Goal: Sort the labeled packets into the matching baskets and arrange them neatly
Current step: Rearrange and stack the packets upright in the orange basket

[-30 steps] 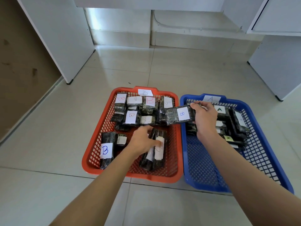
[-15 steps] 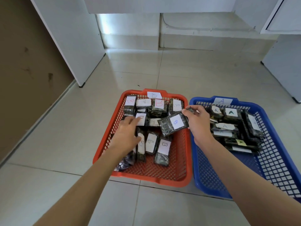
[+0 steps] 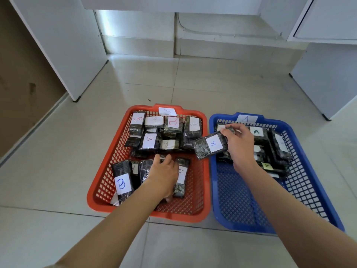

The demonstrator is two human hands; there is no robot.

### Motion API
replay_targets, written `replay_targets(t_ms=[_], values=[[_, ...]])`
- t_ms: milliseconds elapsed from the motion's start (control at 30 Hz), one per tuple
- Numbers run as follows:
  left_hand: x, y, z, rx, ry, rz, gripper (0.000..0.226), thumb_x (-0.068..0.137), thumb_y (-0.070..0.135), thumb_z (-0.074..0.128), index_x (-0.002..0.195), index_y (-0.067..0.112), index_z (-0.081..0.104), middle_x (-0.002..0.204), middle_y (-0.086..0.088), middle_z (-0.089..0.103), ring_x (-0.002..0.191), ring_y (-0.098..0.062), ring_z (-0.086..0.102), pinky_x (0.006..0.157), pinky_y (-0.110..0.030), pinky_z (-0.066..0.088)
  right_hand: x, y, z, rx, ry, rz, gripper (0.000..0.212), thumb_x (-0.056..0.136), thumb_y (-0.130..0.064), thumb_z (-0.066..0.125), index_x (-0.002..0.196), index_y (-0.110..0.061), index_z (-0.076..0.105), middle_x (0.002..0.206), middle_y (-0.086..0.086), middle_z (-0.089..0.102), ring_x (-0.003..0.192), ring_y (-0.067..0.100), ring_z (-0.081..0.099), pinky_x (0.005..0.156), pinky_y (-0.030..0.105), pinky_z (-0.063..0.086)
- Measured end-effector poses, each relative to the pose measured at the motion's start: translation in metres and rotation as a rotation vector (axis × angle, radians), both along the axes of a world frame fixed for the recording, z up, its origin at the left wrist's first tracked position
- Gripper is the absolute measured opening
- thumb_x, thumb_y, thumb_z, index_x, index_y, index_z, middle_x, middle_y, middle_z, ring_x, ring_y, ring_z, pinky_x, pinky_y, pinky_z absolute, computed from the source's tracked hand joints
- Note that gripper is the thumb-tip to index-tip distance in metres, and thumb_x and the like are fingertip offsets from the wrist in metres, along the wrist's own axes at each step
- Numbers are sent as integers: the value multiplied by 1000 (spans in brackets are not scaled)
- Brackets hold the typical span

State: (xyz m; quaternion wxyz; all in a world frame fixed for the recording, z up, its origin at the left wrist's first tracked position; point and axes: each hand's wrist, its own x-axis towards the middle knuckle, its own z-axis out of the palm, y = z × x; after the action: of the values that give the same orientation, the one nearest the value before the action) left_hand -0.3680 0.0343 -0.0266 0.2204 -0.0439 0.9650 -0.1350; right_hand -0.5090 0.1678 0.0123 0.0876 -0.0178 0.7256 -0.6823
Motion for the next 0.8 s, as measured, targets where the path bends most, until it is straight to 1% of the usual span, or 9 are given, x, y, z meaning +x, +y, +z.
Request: replay_targets(t_ms=[100, 200, 333, 533, 600, 667, 733, 767, 800], values=[[2, -3, -2, 95, 48, 45, 112, 69, 58, 71, 148, 5, 13, 150, -8, 29, 143, -26, 10, 113, -55, 8, 0, 1, 0, 2, 9, 10, 17, 84, -7, 63, 79, -21, 57, 91, 7, 66, 73, 18, 63, 54, 25, 48], [2, -5, -3, 213, 143, 75, 101, 71, 60, 67, 146, 12, 20, 143, -2, 39, 139, -21, 20, 111, -53, 14, -1, 1, 0, 12, 8, 13, 15, 84, -8, 63, 80, -20, 57, 92, 7, 66, 74, 18, 64, 52, 24, 47], [-3, 2, -10, 211, 217, 92, 86, 75, 61, 63, 140, 14, 33, 136, 0, 46, 132, -19, 29, 108, -50, 17, -1, 0, -1, 31, 4, 24, 15, 84, -8, 63, 81, -21, 57, 94, 7, 67, 77, 20, 66, 55, 26, 49], [5, -4, -2, 199, 289, 66, 67, 85, 50, 57, 141, 20, 36, 140, 3, 43, 138, -16, 23, 110, -48, 11, 4, -5, 11, 146, 85, 193, 9, 89, -6, 52, 95, -14, 51, 86, 0, 59, 69, 11, 59, 53, 23, 45], [12, -15, 7, 395, 479, 151, 47, 90, 36, 56, 134, 22, 47, 135, 7, 49, 134, -12, 31, 110, -41, 15, 8, -16, 18, 219, 138, 349, 12, 88, -6, 52, 97, -14, 48, 82, 1, 58, 64, 13, 56, 51, 23, 43], [21, -28, 20, 772, 746, 383, 28, 94, 23, 53, 121, 21, 60, 118, 5, 62, 108, -4, 54, 98, -29, 39, 14, -31, 24, 361, 210, 534, 14, 87, -8, 54, 98, -15, 49, 79, 4, 59, 62, 13, 52, 52, 21, 42], [26, -35, 34, 1185, 761, 611, 25, 95, 27, 51, 118, 23, 62, 102, 5, 69, 80, 4, 61, 76, -17, 49, 21, -47, 26, 455, 232, 660, 16, 86, -9, 56, 98, -17, 50, 82, 3, 62, 65, 13, 54, 56, 21, 44], [26, -36, 38, 1280, 710, 651, 27, 94, 30, 53, 119, 23, 61, 98, 5, 70, 79, 1, 63, 76, -16, 50, 23, -54, 25, 446, 207, 693, 16, 85, -8, 57, 97, -18, 51, 86, 1, 64, 70, 15, 59, 62, 22, 48], [25, -36, 38, 1285, 658, 651, 29, 93, 30, 56, 121, 21, 60, 95, 4, 70, 81, -2, 63, 78, -14, 50, 25, -59, 23, 423, 178, 707, 16, 85, -8, 59, 96, -19, 54, 90, 1, 66, 78, 18, 62, 71, 28, 51]])
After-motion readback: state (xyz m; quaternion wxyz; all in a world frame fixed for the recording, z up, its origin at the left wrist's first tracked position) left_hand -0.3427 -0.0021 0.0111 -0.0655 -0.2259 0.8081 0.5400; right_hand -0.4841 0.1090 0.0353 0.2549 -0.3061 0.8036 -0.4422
